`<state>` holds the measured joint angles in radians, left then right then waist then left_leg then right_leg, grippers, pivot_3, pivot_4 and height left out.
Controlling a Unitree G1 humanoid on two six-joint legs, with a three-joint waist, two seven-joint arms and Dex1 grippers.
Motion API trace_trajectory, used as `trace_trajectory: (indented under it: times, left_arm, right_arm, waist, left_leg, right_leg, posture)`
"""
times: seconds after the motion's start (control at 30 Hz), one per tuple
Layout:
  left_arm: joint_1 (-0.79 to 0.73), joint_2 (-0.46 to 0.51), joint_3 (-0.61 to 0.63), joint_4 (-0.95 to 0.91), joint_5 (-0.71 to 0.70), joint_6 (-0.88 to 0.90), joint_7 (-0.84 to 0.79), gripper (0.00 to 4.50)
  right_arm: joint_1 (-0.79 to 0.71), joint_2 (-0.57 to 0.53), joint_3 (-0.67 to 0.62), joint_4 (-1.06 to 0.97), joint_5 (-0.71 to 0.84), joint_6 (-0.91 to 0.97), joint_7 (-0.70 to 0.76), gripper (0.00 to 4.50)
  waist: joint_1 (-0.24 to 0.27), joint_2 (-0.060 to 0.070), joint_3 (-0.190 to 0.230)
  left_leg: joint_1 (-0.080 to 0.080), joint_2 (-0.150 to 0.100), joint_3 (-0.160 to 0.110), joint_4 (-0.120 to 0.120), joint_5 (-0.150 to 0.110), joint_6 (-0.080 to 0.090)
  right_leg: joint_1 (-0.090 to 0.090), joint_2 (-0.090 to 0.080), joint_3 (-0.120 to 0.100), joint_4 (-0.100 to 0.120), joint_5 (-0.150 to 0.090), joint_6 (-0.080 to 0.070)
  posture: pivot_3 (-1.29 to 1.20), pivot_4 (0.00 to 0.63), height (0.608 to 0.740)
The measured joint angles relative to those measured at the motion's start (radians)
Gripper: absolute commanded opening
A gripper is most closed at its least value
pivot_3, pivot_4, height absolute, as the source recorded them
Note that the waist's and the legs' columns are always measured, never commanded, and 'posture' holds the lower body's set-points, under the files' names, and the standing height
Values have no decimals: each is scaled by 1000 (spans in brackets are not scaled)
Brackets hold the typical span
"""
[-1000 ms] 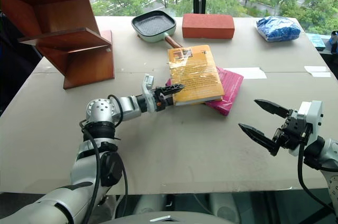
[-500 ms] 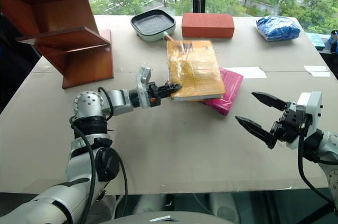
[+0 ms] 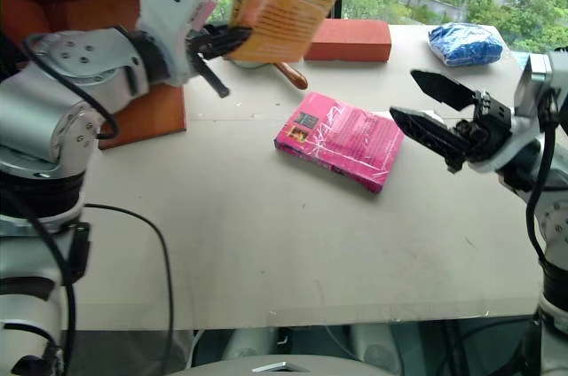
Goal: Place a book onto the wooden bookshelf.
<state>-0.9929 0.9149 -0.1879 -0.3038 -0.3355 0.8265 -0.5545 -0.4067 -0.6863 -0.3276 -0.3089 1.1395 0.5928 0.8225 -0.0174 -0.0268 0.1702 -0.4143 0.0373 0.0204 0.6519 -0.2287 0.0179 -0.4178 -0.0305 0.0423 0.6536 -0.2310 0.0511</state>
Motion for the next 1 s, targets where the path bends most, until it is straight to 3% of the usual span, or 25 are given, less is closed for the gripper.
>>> trace_trajectory:
  times: [0.13, 0.27, 0.5, 1.0]
  left_arm:
    - [2, 215, -64, 76, 230, -232, -125, 79]
    - [2, 312, -65, 153, 379, -362, -194, 79]
    - [70, 366, -54, 223, 542, -472, -242, 79]
    - [114, 415, 20, 459, 643, -624, -296, 79]
  right_arm:
    - [-152, 30, 70, 104, 8, 74, -7, 4500]
    - [-219, 50, 117, 148, -29, 92, -2, 4500]
    - [-268, 74, 147, 175, -96, 104, 1, 4500]
    - [-276, 96, 147, 169, -155, 106, -25, 4500]
  waist:
    - [5, 0, 4]
    - [11, 0, 5]
    - [7, 0, 5]
    - [3, 0, 6]
  left_leg:
    - [-3, 0, 0, 0, 0, 0]
    - [-5, 0, 1, 1, 0, 0]
    - [-5, 0, 1, 1, 0, 0]
    - [-5, 1, 2, 1, 0, 0]
  right_leg:
    - [-3, 0, -1, 0, 0, 0]
    - [-3, -1, -2, -1, 0, 0]
    - [-4, -1, -1, 2, 0, 1]
    - [-6, -1, -1, 5, 0, 1]
  posture:
    - [0, 150, 740]
    - [0, 150, 740]
    - [0, 150, 740]
    - [0, 150, 740]
